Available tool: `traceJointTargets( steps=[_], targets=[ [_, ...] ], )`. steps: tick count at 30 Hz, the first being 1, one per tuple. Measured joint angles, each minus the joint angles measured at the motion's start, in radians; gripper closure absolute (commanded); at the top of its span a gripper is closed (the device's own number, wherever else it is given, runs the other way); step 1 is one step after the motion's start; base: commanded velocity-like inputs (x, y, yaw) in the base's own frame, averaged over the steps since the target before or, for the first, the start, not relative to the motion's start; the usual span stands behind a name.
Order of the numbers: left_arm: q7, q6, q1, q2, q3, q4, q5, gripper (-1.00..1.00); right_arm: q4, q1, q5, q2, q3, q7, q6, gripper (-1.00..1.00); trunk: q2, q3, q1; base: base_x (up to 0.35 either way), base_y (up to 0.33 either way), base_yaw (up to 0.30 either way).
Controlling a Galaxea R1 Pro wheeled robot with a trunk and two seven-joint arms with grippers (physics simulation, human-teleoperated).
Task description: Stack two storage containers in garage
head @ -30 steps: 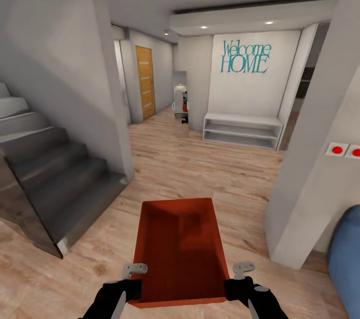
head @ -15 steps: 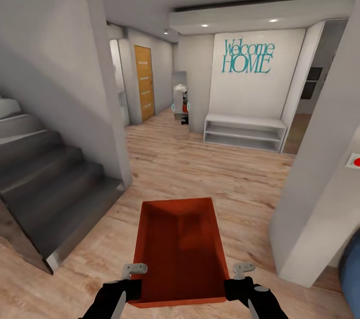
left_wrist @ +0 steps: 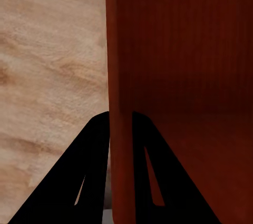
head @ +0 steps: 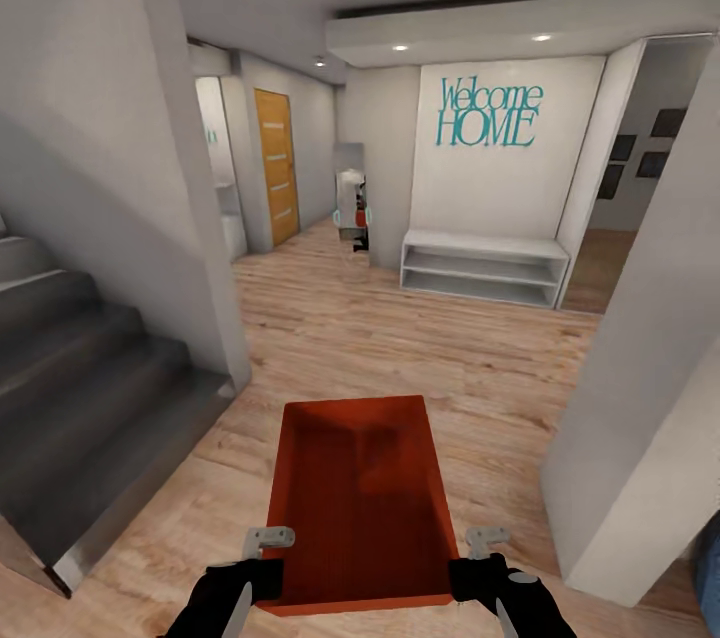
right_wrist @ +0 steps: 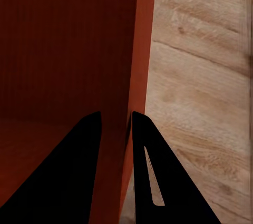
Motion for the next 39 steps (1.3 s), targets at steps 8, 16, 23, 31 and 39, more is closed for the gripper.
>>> traceJointTargets(
  steps=[8, 16, 23, 31, 39],
  targets=[
    [0.0, 0.0, 0.0, 0.0, 0.0, 0.0, 0.0, 1.0, 0.001, 0.0, 0.0, 0.001, -0.001, 0.0, 0.0, 1.0, 0.0, 0.0, 0.0, 0.323, 0.0, -0.025],
    [0.0, 0.0, 0.0, 0.001, -0.001, 0.0, 0.001, 1.0, 0.0, 0.0, 0.001, 0.001, -0.001, 0.0, 0.0, 1.0, 0.0, 0.0, 0.0, 0.322, 0.0, 0.0],
    [0.0, 0.0, 0.0, 0.001, 0.0, 0.0, 0.001, 1.0, 0.0, 0.0, 0.001, 0.001, -0.001, 0.0, 0.0, 1.0, 0.0, 0.0, 0.0, 0.323, 0.0, 0.0],
    [-0.001, -0.004, 0.0, 0.0, 0.0, 0.0, 0.001, 1.0, -0.003, 0.0, 0.002, 0.0, 0.0, 0.0, 0.0, 1.0, 0.0, 0.0, 0.0, 0.323, 0.0, 0.0],
    [-0.002, -0.008, 0.0, 0.001, -0.001, 0.0, 0.004, 1.0, -0.007, 0.0, 0.006, 0.001, -0.001, 0.0, 0.0, 1.0, 0.0, 0.0, 0.0, 0.323, 0.0, 0.0]
  ],
)
